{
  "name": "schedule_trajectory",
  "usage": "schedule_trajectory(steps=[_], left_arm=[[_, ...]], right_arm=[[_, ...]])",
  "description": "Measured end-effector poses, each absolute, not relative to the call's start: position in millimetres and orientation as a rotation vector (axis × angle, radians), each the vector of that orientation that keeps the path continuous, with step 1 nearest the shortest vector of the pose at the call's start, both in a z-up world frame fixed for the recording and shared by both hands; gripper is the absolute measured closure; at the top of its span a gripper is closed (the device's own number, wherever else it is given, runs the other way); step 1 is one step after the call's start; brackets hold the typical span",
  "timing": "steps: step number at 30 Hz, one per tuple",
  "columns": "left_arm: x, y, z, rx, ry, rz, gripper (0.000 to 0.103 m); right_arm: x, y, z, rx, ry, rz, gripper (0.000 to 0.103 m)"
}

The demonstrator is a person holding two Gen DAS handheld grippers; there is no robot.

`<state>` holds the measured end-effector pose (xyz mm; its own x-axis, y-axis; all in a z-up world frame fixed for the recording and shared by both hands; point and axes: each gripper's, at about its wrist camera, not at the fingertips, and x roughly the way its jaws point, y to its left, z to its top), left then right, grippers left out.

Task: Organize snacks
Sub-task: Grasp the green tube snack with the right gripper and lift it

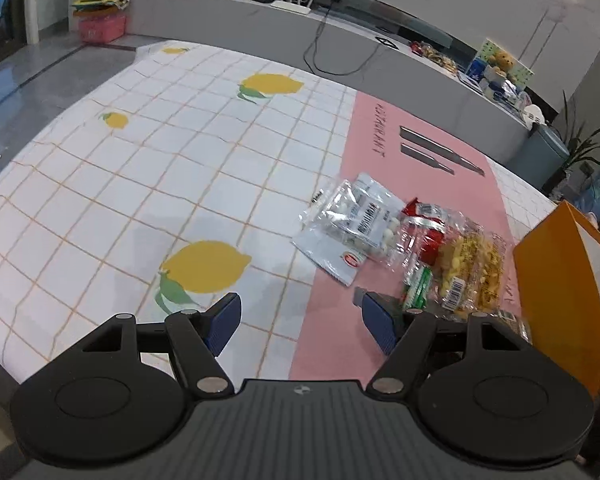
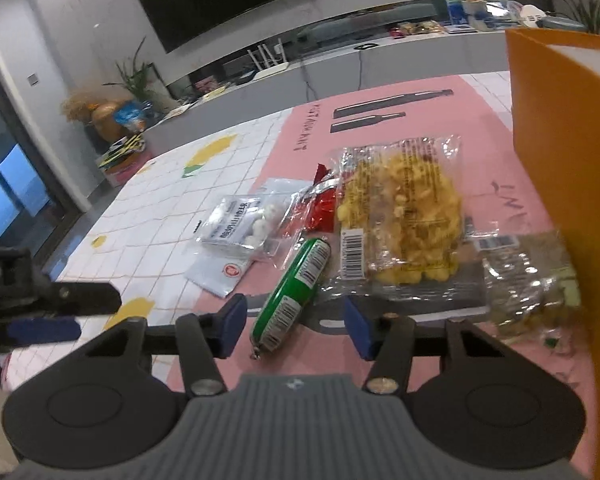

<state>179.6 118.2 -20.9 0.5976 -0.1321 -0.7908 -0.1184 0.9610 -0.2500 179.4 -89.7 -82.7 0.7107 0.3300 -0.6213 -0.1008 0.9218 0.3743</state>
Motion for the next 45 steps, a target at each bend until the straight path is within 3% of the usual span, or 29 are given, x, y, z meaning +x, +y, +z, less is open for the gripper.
schedule_trajectory(steps=[4, 6, 10, 14, 22, 29, 32, 34, 36, 45], left_arm=[[177.2, 115.4, -25.2, -0.305, 0.943, -0.008, 0.022], [179.0, 112.5, -27.7, -0.296, 0.956, -0.012, 0.022], [177.8, 110.5, -25.7, -0.282, 0.95, -0.023, 0.022], [174.3, 111.3, -21.3, -0.277, 0.931, -0.034, 0.022], [172.4, 115.6, -21.6, -0.302, 0.936, -0.023, 0.022], [174.4, 121.6, -21.1, -0.328, 0.942, -0.018, 0.022], [175.2, 123.4, -21.2, -0.342, 0.945, -0.022, 0.022], [175.3, 123.7, -21.6, -0.342, 0.947, -0.022, 0.022], [175.0, 123.2, -22.1, -0.337, 0.949, -0.025, 0.022], [170.1, 115.7, -17.9, -0.31, 0.93, -0.06, 0.022]], right_arm=[[184.4, -68.8, -87.9, 0.266, 0.738, 0.245, 0.059], [184.5, -59.5, -89.8, 0.194, 0.709, 0.228, 0.067], [174.9, -54.7, -91.5, 0.121, 0.686, 0.242, 0.07], [156.1, -60.5, -93.3, 0.08, 0.672, 0.242, 0.081], [131.7, -54.8, -97.8, -0.054, 0.625, 0.254, 0.082], [146.2, -47.4, -102.6, -0.06, 0.585, 0.237, 0.06], [150.8, -46.3, -104.4, -0.054, 0.568, 0.236, 0.059], [153.0, -47.1, -104.0, -0.055, 0.57, 0.244, 0.061], [152.2, -48.4, -103.9, -0.069, 0.56, 0.239, 0.081], [140.8, -60.3, -93.8, -0.034, 0.56, 0.241, 0.083]])
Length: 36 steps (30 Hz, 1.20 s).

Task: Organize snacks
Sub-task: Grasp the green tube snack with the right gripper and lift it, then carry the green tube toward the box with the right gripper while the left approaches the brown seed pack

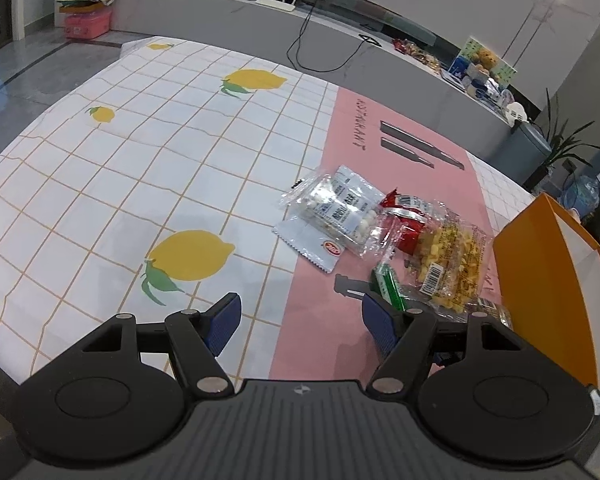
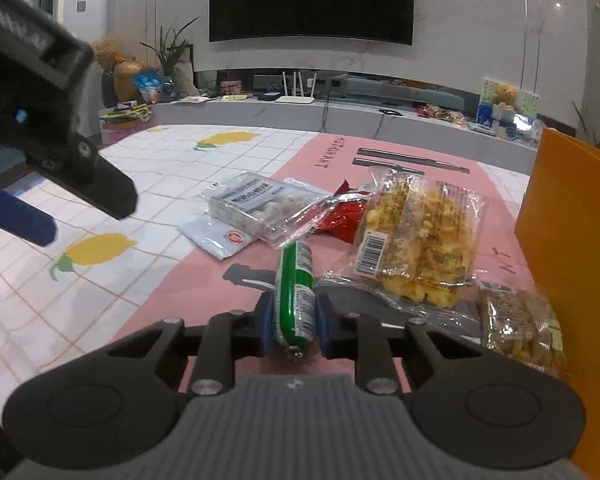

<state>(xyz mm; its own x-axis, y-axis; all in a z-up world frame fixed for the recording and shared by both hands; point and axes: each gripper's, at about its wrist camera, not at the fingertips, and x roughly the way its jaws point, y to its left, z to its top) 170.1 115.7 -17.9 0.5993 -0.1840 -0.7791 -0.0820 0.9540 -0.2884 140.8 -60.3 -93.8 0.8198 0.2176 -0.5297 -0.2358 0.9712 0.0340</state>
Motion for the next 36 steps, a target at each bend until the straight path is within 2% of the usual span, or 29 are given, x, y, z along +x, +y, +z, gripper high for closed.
schedule_trajectory(steps=[16, 25, 36], left_arm=[[162.1, 80.3, -4.3, -0.271, 0.869, -0.189, 0.022], [171.4, 38.9, 2.7, -0.199, 0.848, -0.271, 0.022], [203.7, -24.2, -24.9, -0.096, 0.919, -0.341, 0.022]], right_arm=[[105.3, -153.0, 27.8, 0.125, 0.341, 0.204, 0.083], [96.9, -215.2, 47.5, 0.248, 0.315, 0.112, 0.083], [95.8, -247.7, 48.1, 0.346, 0.333, 0.071, 0.083]])
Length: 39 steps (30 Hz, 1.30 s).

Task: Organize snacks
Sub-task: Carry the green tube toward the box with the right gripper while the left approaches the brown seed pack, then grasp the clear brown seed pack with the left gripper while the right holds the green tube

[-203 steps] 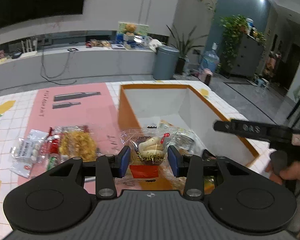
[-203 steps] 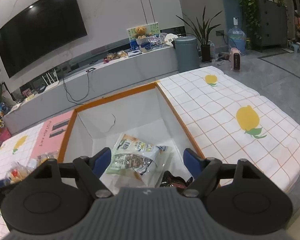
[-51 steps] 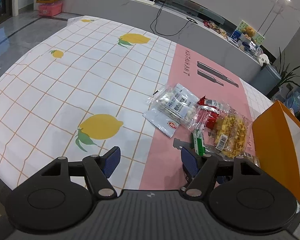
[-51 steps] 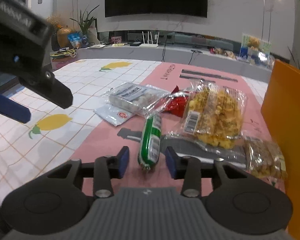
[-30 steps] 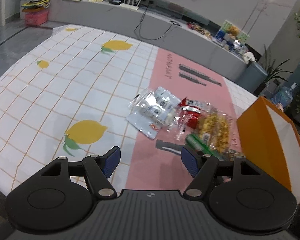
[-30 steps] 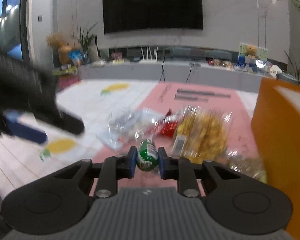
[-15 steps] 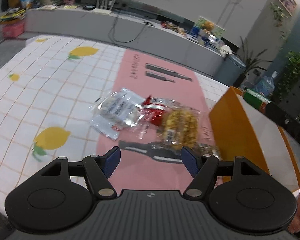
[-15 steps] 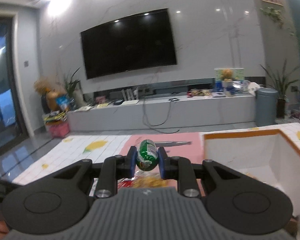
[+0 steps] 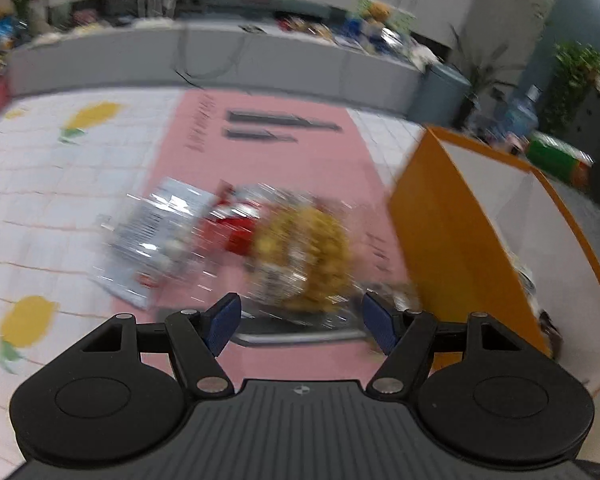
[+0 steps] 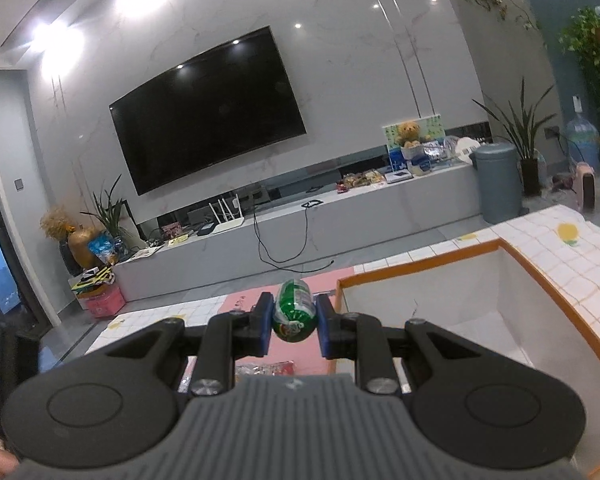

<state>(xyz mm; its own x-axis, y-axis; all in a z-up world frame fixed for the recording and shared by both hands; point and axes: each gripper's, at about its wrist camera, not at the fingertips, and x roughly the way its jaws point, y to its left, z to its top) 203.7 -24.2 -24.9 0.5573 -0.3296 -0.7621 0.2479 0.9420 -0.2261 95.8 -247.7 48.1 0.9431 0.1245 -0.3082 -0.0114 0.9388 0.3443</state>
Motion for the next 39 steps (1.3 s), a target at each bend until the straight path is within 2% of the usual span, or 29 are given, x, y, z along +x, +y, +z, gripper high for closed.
schedule_trajectory(steps=[5, 9, 12, 18, 20, 21, 22, 30, 39], left_arm=[[203.2, -59.2, -46.7, -0.082, 0.995, -0.43, 0.022], [199.6, -85.4, -57.1, -0.008, 0.97, -0.432, 0.022], [200.2, -93.8, -62.8, -0.009, 0.95, -0.451, 0.026], [214.3, -94.2, -81.1, -0.051, 0.978, -0.439, 0.027], [212.3, -94.6, -81.4, -0.039, 0.977, -0.453, 0.038], [210.4, -95.5, -80.1, -0.023, 0.982, -0.461, 0.049], [207.9, -96.3, -79.2, -0.005, 0.992, -0.467, 0.055], [185.0, -88.2, -77.5, 0.107, 1.006, -0.476, 0.056], [177.0, -46.6, -70.1, 0.075, 1.149, -0.518, 0.056]], right_arm=[[97.9, -251.7, 46.7, 0.39, 0.346, 0.076, 0.083], [99.5, -252.7, 46.9, 0.392, 0.345, 0.078, 0.083], [98.1, -252.1, 46.5, 0.382, 0.341, 0.067, 0.083], [98.5, -254.9, 45.9, 0.403, 0.343, 0.051, 0.083], [97.1, -252.6, 46.6, 0.395, 0.34, 0.044, 0.083], [97.7, -247.2, 47.1, 0.388, 0.339, 0.038, 0.083], [97.0, -245.2, 47.2, 0.383, 0.34, 0.035, 0.083], [94.7, -237.1, 50.6, 0.391, 0.338, 0.016, 0.083], [92.0, -233.2, 50.0, 0.401, 0.333, 0.011, 0.083]])
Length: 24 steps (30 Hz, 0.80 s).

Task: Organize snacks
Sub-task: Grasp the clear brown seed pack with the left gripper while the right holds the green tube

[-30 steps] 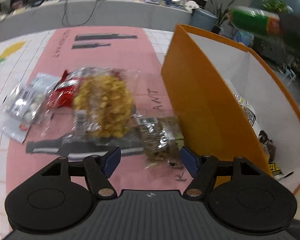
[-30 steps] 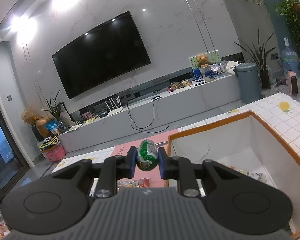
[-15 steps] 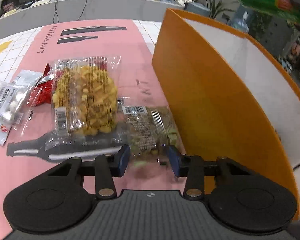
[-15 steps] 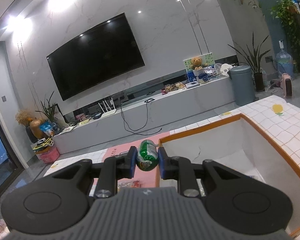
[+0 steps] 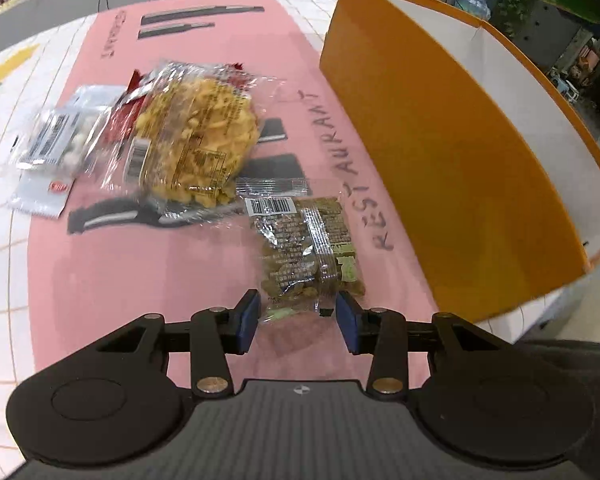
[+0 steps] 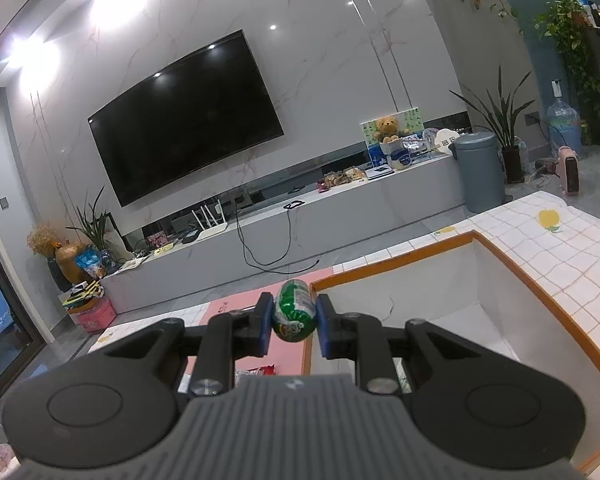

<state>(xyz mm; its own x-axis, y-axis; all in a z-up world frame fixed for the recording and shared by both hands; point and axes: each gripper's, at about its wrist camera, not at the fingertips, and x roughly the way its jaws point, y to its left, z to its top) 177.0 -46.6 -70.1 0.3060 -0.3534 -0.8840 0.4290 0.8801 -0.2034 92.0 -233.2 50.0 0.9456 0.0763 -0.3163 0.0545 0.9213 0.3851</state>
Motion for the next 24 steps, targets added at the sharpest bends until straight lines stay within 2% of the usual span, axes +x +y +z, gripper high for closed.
schedule_trajectory(steps=[1, 3, 5, 8, 11, 19, 24], left_arm=[[176.5, -44.8, -69.6, 0.087, 1.158, -0.526, 0.054], [176.6, -44.6, -67.3, 0.148, 1.209, -0.537, 0.03], [173.7, -46.1, -59.1, 0.188, 1.197, -0.55, 0.027], [169.1, -51.5, -42.1, 0.177, 1.059, -0.547, 0.014], [174.9, -63.7, -40.5, 0.169, 0.996, -0.507, 0.014], [192.8, -82.4, -71.7, 0.185, 1.087, -0.431, 0.014], [189.6, -83.6, -78.5, 0.215, 1.074, -0.395, 0.014]], right_arm=[[91.5, -232.9, 50.2, 0.404, 0.332, 0.011, 0.083], [90.2, -233.4, 51.0, 0.403, 0.329, 0.014, 0.083], [89.0, -233.6, 51.3, 0.402, 0.326, 0.017, 0.083], [88.0, -234.9, 50.8, 0.406, 0.324, 0.011, 0.083], [88.6, -235.8, 49.4, 0.413, 0.332, 0.011, 0.083], [89.7, -239.4, 54.8, 0.412, 0.331, 0.018, 0.083], [88.9, -241.7, 54.0, 0.418, 0.33, 0.015, 0.083]])
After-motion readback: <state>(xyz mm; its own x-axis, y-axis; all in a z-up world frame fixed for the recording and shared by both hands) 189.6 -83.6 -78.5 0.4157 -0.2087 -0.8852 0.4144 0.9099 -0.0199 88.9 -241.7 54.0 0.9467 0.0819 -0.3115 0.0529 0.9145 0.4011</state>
